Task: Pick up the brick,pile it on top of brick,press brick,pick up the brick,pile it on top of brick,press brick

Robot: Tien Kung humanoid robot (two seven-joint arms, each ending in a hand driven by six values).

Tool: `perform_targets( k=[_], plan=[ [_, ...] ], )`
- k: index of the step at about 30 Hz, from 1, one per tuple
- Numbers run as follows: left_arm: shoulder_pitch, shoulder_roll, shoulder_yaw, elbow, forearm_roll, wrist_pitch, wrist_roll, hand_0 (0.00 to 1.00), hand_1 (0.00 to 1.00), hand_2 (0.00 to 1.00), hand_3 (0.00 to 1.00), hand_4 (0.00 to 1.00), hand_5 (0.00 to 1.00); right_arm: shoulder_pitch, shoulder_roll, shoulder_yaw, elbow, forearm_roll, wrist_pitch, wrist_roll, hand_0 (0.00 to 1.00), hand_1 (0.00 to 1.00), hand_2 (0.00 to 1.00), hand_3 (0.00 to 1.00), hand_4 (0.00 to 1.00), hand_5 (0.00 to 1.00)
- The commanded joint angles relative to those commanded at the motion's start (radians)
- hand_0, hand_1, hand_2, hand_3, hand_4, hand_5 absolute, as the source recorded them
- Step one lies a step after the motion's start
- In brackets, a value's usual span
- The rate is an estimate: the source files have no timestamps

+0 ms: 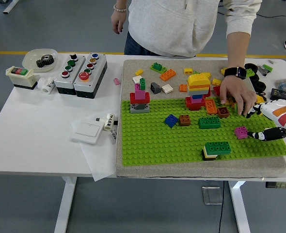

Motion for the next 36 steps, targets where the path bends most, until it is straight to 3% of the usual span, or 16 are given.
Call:
perform_targets(
  k=[17, 22, 36],
  plan=[
    [-0.004, 0.003, 0.003, -0.002, -0.002, -0.001, 0.0, 0.785, 0.794, 0.763, 0.623, 0.683, 0.64, 0.063, 0.051, -0.09, -0.091, -0.017, 0.025, 0.027, 0.583, 0.615, 0.687, 0.618, 0.829, 0.4],
    [-0.003, 0.003, 0.001, -0.003, 0.005, -0.003, 0.003, 0.785, 0.795, 0.763, 0.623, 0.683, 0.64, 0.075, 0.07, -0.101, -0.137, -0.008, 0.008, 0.048, 0.581, 0.615, 0.691, 0.621, 0.828, 0.4],
    [-0.003, 0.001, -0.004, -0.004, 0.017, -0.005, 0.007, 0.785, 0.797, 0.763, 0.622, 0.683, 0.64, 0.081, 0.086, -0.128, -0.177, -0.033, -0.04, 0.085, 0.546, 0.607, 0.675, 0.614, 0.821, 0.396]
  ],
)
